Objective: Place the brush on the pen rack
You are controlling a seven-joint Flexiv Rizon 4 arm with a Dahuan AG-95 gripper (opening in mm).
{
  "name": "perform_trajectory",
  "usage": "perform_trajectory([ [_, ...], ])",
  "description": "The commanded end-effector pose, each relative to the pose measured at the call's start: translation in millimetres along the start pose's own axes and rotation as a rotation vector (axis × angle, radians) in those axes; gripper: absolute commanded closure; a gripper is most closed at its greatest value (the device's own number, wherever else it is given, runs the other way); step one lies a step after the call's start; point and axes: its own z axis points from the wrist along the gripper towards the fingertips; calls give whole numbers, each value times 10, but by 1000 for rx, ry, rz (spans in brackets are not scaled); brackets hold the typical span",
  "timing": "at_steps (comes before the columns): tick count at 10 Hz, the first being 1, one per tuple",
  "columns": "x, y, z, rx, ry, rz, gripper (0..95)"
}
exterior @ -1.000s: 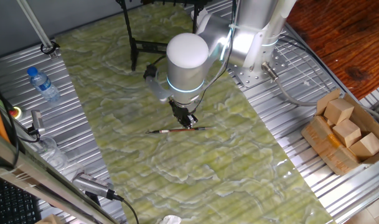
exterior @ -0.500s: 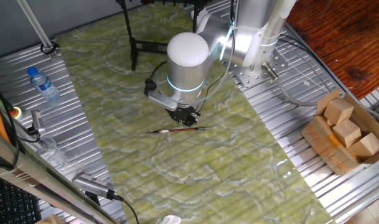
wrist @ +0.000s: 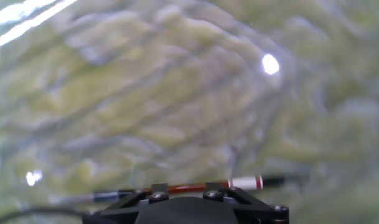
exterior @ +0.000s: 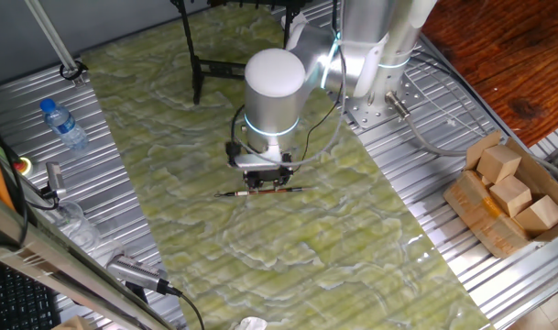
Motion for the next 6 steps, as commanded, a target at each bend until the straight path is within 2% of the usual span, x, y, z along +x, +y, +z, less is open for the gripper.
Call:
perform_trajectory([
  [1,-212,-30,220,-5,-68,-941,380],
  [3,-224,48,290,5,-88,-1047,380],
  [6,-246,104,350,7,-91,-1124,380],
])
